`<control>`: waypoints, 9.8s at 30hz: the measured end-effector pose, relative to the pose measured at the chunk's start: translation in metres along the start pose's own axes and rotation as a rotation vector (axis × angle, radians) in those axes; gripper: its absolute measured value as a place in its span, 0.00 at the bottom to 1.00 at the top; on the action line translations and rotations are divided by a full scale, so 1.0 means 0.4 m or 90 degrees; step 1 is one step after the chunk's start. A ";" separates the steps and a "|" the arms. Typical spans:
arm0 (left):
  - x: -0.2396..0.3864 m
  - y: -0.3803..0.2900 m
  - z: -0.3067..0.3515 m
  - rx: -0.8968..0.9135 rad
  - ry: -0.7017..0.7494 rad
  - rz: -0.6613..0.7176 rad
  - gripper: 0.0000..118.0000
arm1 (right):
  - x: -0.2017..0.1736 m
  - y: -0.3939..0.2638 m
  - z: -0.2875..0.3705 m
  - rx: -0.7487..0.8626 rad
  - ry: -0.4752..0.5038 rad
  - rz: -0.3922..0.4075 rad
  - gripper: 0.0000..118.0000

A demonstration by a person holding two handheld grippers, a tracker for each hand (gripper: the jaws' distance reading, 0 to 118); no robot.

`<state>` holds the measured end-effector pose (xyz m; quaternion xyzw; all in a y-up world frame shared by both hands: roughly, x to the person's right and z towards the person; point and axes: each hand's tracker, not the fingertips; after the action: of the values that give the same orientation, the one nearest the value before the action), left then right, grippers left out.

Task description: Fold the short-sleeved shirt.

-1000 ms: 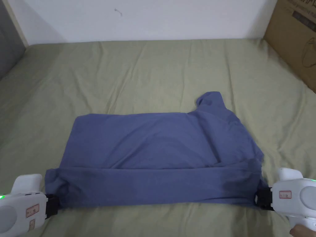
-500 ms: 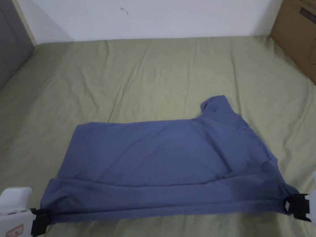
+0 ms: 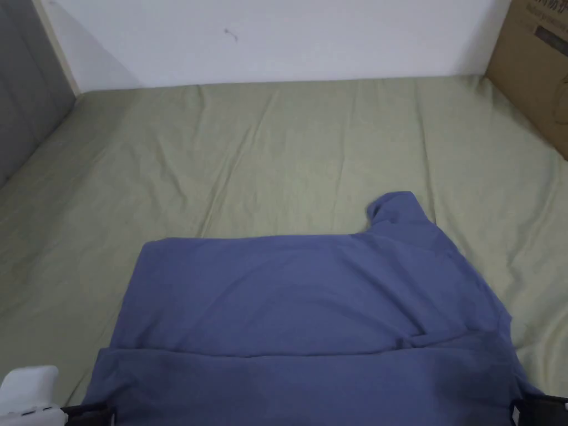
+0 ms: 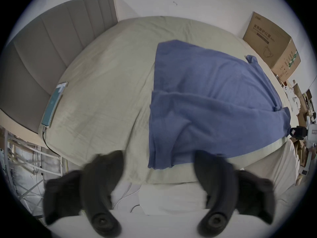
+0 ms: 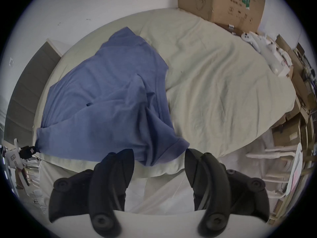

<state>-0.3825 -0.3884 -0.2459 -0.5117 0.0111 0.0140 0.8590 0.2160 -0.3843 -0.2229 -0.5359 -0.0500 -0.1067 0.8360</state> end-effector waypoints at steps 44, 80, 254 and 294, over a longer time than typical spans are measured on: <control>0.159 0.315 -0.172 0.032 -0.034 -0.011 0.00 | -0.112 0.719 -0.475 0.000 -0.008 0.060 0.54; 0.090 0.710 -0.503 -0.037 0.019 0.053 0.42 | -0.182 0.722 -0.384 0.019 -0.004 0.157 0.02; 0.260 0.108 -0.224 -0.098 -0.548 0.241 0.81 | -0.239 0.001 0.004 0.078 0.129 0.004 0.02; -0.094 0.162 -0.093 -0.111 -0.359 0.255 0.13 | -0.341 -0.008 -0.033 0.013 0.142 0.086 0.02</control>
<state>-0.4227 -0.3909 -0.3192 -0.5467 -0.1272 0.3238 0.7617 0.0821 -0.3805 -0.2527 -0.5146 0.0786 -0.1087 0.8469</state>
